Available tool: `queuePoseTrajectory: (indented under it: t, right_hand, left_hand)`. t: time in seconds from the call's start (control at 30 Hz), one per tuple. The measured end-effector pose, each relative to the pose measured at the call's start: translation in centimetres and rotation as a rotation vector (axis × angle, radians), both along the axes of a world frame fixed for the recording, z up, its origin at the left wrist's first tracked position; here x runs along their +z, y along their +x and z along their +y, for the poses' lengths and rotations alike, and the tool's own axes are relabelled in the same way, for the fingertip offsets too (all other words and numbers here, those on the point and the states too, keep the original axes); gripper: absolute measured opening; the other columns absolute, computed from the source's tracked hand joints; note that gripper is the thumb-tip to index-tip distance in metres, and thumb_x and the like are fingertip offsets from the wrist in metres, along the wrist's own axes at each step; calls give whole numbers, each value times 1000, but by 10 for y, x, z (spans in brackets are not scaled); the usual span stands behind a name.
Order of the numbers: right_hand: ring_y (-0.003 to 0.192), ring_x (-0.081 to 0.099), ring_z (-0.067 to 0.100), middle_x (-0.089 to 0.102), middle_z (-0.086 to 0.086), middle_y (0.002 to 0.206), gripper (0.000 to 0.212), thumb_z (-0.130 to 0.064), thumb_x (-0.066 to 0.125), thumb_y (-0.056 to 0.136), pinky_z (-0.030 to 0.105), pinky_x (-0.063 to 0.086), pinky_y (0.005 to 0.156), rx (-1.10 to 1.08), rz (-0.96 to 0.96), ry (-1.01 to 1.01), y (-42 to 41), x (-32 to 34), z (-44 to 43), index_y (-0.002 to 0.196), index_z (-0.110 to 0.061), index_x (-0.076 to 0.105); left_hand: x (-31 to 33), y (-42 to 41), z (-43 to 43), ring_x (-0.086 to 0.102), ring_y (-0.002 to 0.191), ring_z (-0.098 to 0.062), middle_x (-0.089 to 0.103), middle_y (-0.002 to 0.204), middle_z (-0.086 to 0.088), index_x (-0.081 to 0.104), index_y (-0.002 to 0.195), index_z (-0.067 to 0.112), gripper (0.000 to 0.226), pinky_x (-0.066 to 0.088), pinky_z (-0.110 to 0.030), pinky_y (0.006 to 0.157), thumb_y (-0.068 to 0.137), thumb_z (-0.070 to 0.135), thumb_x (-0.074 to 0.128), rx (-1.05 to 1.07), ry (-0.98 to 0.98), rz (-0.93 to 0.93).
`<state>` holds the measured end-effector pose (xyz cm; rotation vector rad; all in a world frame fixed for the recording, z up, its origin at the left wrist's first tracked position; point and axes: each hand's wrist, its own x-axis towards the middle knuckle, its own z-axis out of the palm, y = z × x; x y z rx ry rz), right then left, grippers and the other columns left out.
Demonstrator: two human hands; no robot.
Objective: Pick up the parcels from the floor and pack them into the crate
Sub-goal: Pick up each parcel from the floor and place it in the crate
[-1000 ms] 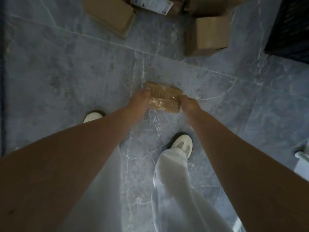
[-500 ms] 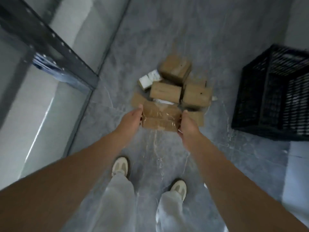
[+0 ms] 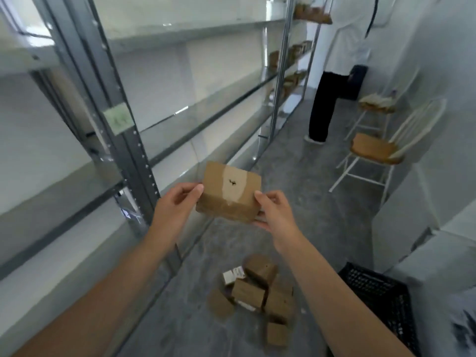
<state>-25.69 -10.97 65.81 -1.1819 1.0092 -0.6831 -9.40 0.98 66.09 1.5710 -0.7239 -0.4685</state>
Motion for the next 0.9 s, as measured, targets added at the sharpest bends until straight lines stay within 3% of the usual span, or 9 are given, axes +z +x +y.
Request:
queuePoseTrajectory:
  t: [0.1,0.17,0.33,0.43,0.5,0.67,0.8,0.9]
  right_hand:
    - [92,67,24,67,17,112,15,-14,65,92,22,56,58,89,-43,-8,24,44,25,103,-6,57]
    - [100,68,25,69,13,115,24,-12,66,91,24,57,66,177,-70,-25,48,64,49,114,-7,62]
    - [96,69,17,71,-3,111,25,-34,50,100,35,55,89,421,-74,-71,129,96,146,114,-21,66]
    - [94,68,15,69,-5,107,30,-44,42,101,30,54,82,559,-45,-61,178,105,228,110,-25,64]
    - [100,66,16,68,-3,110,34,-48,41,101,31,53,87,669,-28,-28,202,104,288,114,-25,62]
    - [95,66,14,71,2,104,26,-31,49,102,32,52,91,943,-56,60,245,88,428,112,-14,65]
    - [105,67,21,72,7,111,29,-10,55,98,43,50,101,1201,-116,53,266,74,511,125,-7,63]
    - [95,67,17,70,6,104,43,3,63,89,33,54,88,1341,-109,-77,268,67,553,129,-11,60]
  left_hand:
    - [45,16,46,65,98,0,72,107,10,72,107,24,18,50,-12,79,90,26,67,41,-87,-41]
    - [63,31,85,65,100,2,71,111,8,69,114,20,23,48,-8,77,91,19,66,75,-143,-48]
    - [77,72,223,61,116,-3,66,125,6,61,131,18,44,48,-12,91,89,4,65,213,-171,-60]
    - [68,78,320,59,122,-11,62,130,0,58,133,15,49,46,-28,104,88,-4,64,336,-123,-147]
    - [61,74,381,58,122,-14,61,129,-2,57,133,15,52,44,-30,106,87,-8,63,435,-68,-224]
    - [50,56,514,62,112,-14,63,117,4,58,117,21,48,49,-26,99,84,-15,59,780,18,-325]
    - [46,43,605,65,105,-12,67,108,0,59,100,19,39,51,-24,94,84,-17,55,970,19,-179]
    - [39,28,655,66,105,-19,70,108,-6,65,104,12,24,53,-26,87,92,-6,54,1084,-100,71]
